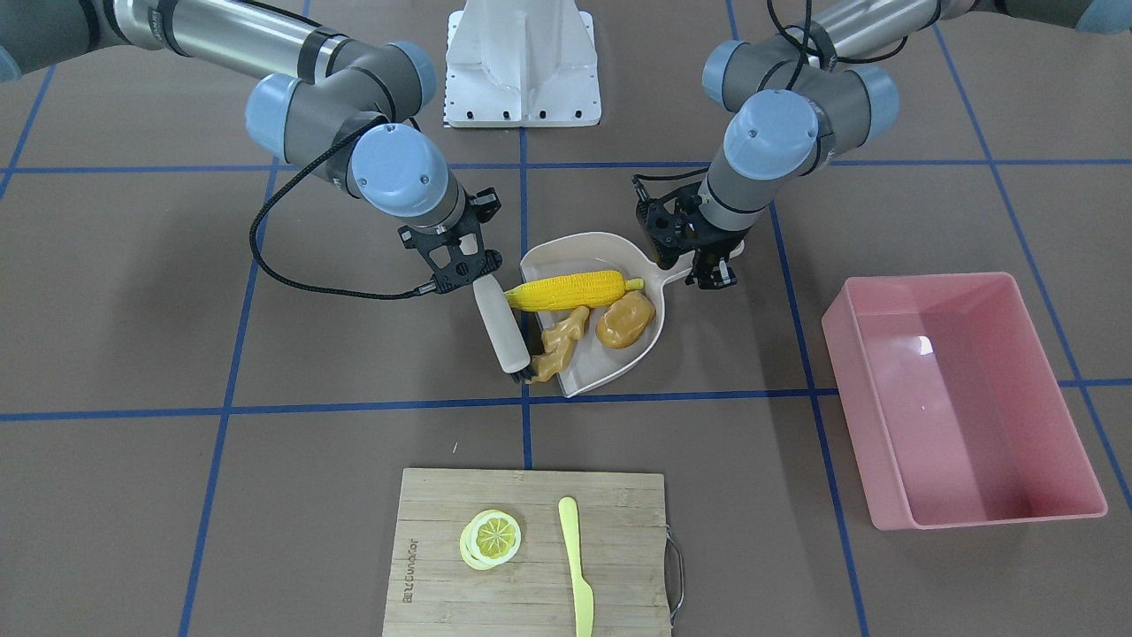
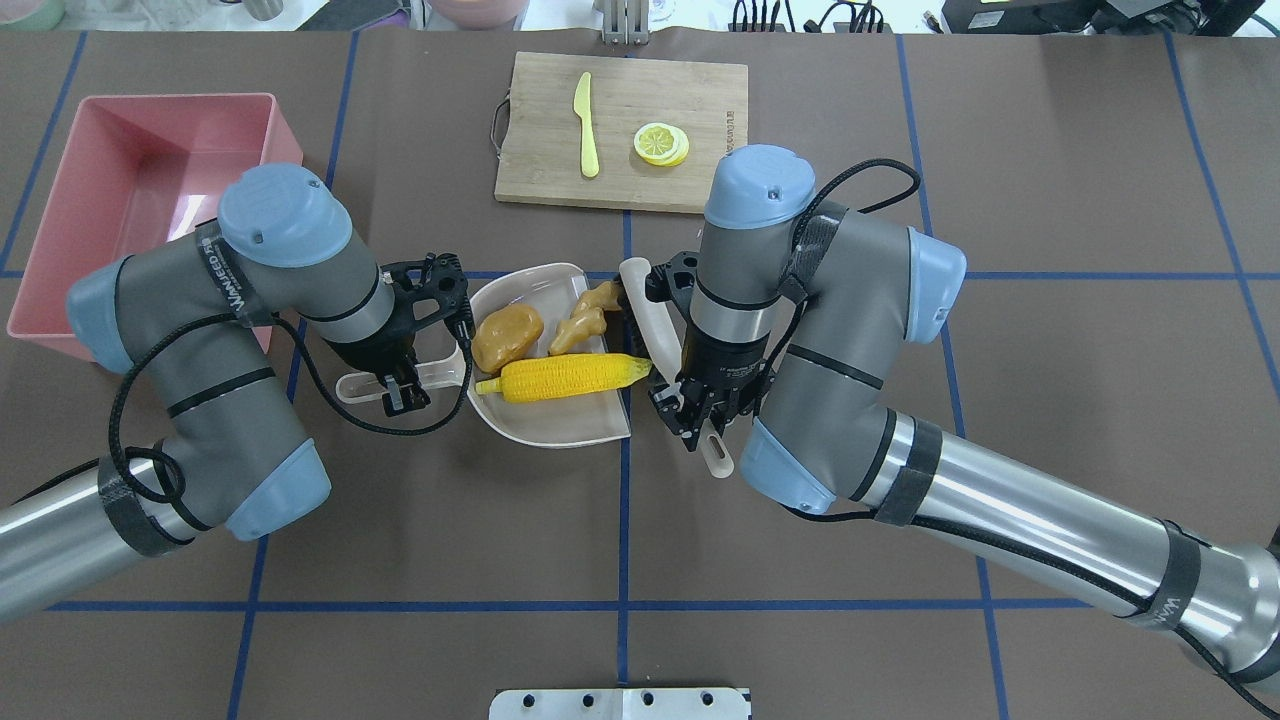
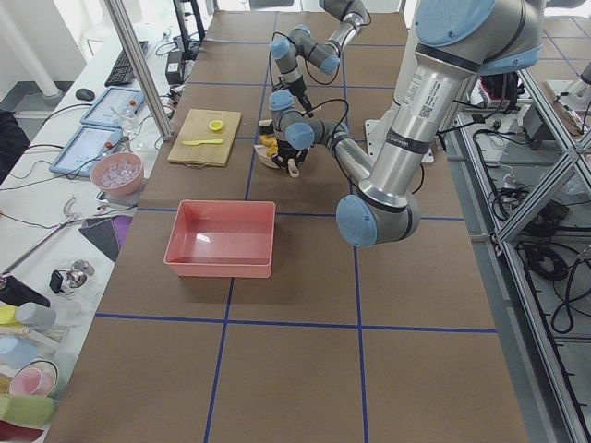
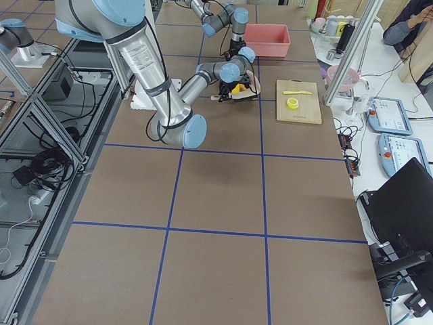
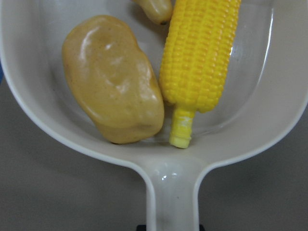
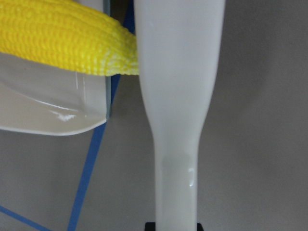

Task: Sweep and dump trash into bin
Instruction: 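Press the brush against the dustpan items with the right gripper to hold them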

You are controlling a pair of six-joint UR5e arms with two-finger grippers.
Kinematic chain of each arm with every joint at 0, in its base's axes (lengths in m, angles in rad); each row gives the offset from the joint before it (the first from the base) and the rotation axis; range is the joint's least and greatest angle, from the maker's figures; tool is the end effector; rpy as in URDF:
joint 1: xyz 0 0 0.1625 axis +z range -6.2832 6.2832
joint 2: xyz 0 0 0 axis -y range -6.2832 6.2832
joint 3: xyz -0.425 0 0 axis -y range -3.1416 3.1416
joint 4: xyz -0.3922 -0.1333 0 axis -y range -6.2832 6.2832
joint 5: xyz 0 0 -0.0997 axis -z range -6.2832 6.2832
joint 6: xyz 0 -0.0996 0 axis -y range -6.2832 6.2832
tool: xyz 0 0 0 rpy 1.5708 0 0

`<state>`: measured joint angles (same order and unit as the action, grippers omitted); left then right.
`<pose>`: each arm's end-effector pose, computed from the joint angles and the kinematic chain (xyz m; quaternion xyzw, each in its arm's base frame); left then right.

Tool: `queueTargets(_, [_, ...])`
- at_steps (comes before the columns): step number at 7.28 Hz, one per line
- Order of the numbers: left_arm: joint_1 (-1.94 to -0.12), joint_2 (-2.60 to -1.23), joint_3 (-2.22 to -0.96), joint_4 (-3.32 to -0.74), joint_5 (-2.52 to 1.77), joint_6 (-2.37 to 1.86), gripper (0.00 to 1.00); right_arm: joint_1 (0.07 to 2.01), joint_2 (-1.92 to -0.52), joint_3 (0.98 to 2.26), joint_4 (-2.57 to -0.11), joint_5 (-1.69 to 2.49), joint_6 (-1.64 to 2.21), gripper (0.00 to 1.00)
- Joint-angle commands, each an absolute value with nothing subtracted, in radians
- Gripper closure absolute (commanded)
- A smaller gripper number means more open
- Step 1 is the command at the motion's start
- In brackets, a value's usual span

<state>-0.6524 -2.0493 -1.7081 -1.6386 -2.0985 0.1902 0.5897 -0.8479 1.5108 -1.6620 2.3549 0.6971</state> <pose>0.4640 -0.4592 0.3170 0.2149 0.3448 0.5531 0.7273 -0.5570 -0.4484 0.2452 -0.0986 -0.4388 -0.2321 0.8625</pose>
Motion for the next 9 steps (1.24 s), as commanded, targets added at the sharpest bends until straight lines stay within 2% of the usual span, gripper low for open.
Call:
queueTargets(1, [-0.652,-2.049,-1.709,-1.64,-2.097,0.19,1.0,0.588,-0.812,1.433,-1.569,2.355,0.745,1.0])
queueTargets(9, [-0.653,-2.048,-1.712,-1.641,-2.098,0.192,1.0,0.554,-0.764,1.424,-1.572,2.355,0.838,1.0])
